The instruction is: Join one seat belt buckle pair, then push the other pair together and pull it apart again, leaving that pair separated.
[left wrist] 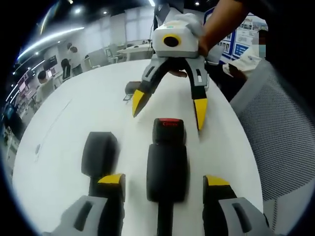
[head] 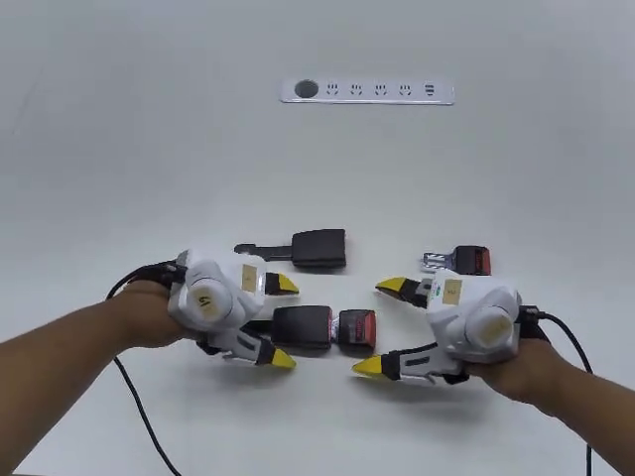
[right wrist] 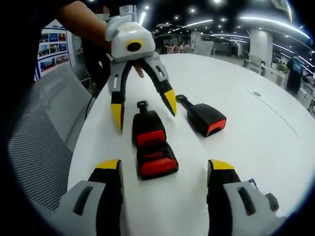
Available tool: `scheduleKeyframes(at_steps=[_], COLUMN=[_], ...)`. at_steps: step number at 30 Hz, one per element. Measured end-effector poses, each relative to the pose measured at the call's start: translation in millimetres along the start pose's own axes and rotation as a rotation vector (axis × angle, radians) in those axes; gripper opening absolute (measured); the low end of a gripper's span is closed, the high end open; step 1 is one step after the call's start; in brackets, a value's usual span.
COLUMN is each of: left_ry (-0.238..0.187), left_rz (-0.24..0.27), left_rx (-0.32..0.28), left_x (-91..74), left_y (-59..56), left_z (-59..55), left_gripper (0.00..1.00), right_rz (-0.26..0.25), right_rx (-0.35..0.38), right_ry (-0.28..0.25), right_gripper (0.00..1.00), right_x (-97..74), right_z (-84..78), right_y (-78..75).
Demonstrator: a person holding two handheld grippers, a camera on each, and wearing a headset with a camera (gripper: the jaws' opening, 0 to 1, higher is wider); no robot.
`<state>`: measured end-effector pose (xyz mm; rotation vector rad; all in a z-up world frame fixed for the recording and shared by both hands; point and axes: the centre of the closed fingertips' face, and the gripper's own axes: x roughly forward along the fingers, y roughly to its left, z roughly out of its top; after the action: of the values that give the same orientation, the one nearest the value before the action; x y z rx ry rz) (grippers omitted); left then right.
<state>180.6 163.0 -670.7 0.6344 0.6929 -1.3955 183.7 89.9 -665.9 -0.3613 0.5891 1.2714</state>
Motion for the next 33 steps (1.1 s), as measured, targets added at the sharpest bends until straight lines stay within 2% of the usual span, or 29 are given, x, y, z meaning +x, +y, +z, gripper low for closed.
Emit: scheduleKeyframes(at_steps=[4, 7, 10, 12, 16, 21, 25, 33], left_ry=[-0.013, -0.036, -0.050, -0.062, -0.070, -0.072, -0.064, -0.066], left_rz=[0.010, 0.042, 0.069, 0.088, 0.114, 0.127, 0.135, 0.142], left_rx=[-0.019, -0.037, -0.042, -0.054, -0.059, -0.063, -0.070, -0.092], left_x=[-4.3, -10.5, -16.5, -20.0, -22.7, -23.0, -20.9, -12.0], left_y=[5.4, 16.3, 27.9, 36.8, 51.9, 66.0, 77.9, 94.3], left_z=[3.8, 11.1, 16.0, 18.7, 19.7, 22.4, 21.0, 19.8], left_gripper=[0.65, 0.65, 0.66, 0.66, 0.67, 0.68, 0.71, 0.81], right_rz=[-0.018, -0.043, -0.051, -0.069, -0.113, -0.149, -0.170, -0.166], right_rx=[0.000, -0.015, -0.003, -0.013, 0.023, 0.038, 0.060, 0.059], right_ry=[-0.001, 0.008, -0.008, -0.007, -0.004, 0.003, 0.003, 0.046], right_gripper=[0.69, 0.71, 0.76, 0.74, 0.74, 0.76, 0.81, 0.87], right_x=[-8.6, -16.2, -25.6, -33.2, -46.4, -61.4, -69.3, -81.1], right_z=[-1.8, -3.4, -2.4, -4.8, -11.5, -18.8, -25.2, -42.0], right_y=[-6.9, -14.9, -23.8, -34.3, -57.6, -83.2, -102.0, -120.3])
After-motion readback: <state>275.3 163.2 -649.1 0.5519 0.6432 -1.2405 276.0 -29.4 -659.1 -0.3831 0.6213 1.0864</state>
